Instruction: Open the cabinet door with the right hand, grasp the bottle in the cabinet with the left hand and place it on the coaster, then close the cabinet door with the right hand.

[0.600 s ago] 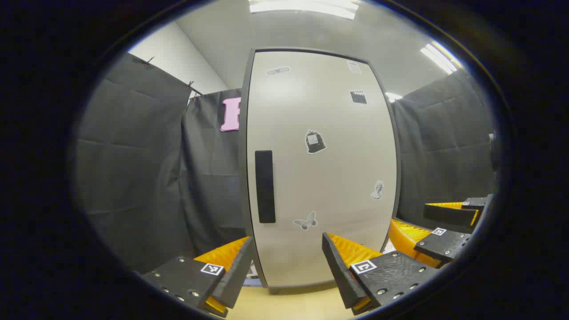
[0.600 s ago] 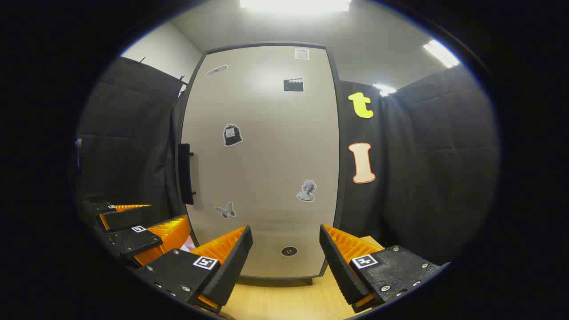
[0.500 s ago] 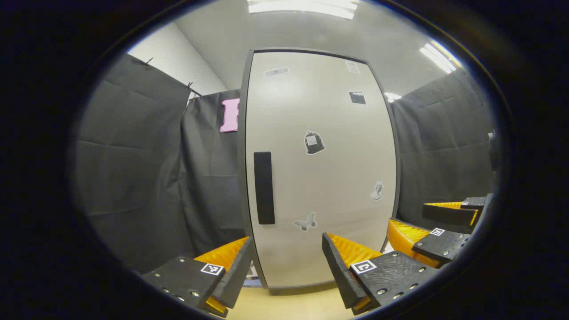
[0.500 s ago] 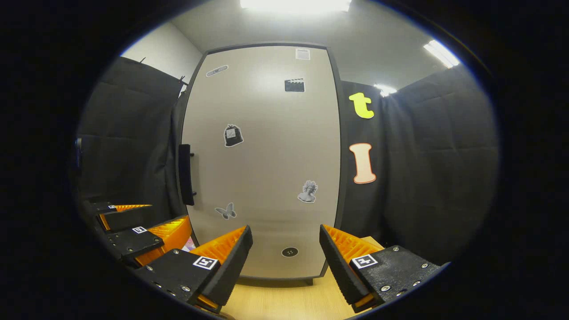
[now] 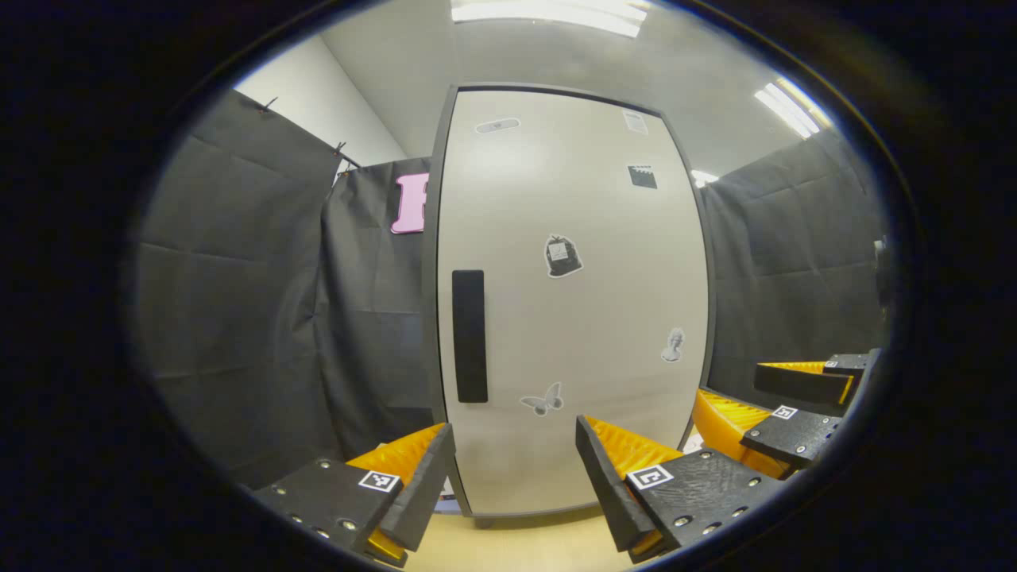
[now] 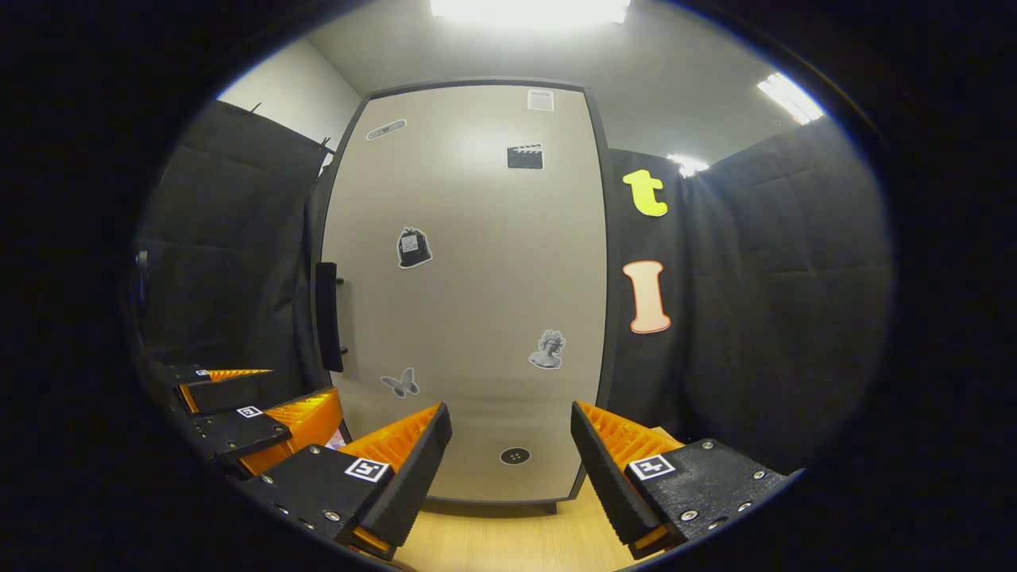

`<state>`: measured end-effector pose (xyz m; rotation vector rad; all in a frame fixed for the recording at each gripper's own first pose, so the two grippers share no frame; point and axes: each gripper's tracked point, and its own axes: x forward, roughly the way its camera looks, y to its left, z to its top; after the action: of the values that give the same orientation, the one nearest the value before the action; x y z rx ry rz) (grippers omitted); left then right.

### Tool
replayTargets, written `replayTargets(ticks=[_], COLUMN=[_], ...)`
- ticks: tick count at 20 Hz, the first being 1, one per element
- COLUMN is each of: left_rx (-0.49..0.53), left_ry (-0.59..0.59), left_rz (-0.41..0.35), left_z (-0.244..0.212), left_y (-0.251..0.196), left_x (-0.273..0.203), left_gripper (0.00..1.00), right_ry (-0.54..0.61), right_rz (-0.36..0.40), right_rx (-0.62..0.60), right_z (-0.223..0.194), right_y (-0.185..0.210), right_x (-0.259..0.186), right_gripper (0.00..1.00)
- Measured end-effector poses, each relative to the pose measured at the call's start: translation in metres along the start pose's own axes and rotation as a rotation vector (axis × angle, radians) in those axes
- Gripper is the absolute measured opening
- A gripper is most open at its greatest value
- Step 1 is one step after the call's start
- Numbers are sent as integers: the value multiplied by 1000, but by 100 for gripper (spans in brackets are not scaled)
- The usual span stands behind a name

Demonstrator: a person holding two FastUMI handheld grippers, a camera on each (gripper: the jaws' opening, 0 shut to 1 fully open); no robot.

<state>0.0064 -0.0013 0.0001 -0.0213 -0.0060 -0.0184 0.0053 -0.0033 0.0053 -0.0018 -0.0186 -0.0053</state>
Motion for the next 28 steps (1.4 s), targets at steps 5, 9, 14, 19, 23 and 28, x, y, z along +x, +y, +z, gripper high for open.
replayTargets(ticks=[5,9,14,19,23,28], left_rx=[-4,-2,-4,-2,-29,-15], left_ry=[0,-1,-21,-101,-90,-75], left_rz=[-4,-9,-5,10,-4,73], left_z=[0,1,6,28,26,17], left_y=[-1,-2,0,9,15,57], left_x=[1,1,-2,-9,-17,-42], left_gripper=[92,88,87,88,92,88], right_ry=[-6,-3,-23,-80,-77,-95], right_rz=[-23,-39,-57,-44,-6,73], right_rx=[8,27,20,11,22,10], right_z=[2,2,8,28,35,50], right_y=[-7,-12,-18,-14,1,39], right_x=[1,2,3,9,21,41], right_gripper=[94,94,94,94,94,94])
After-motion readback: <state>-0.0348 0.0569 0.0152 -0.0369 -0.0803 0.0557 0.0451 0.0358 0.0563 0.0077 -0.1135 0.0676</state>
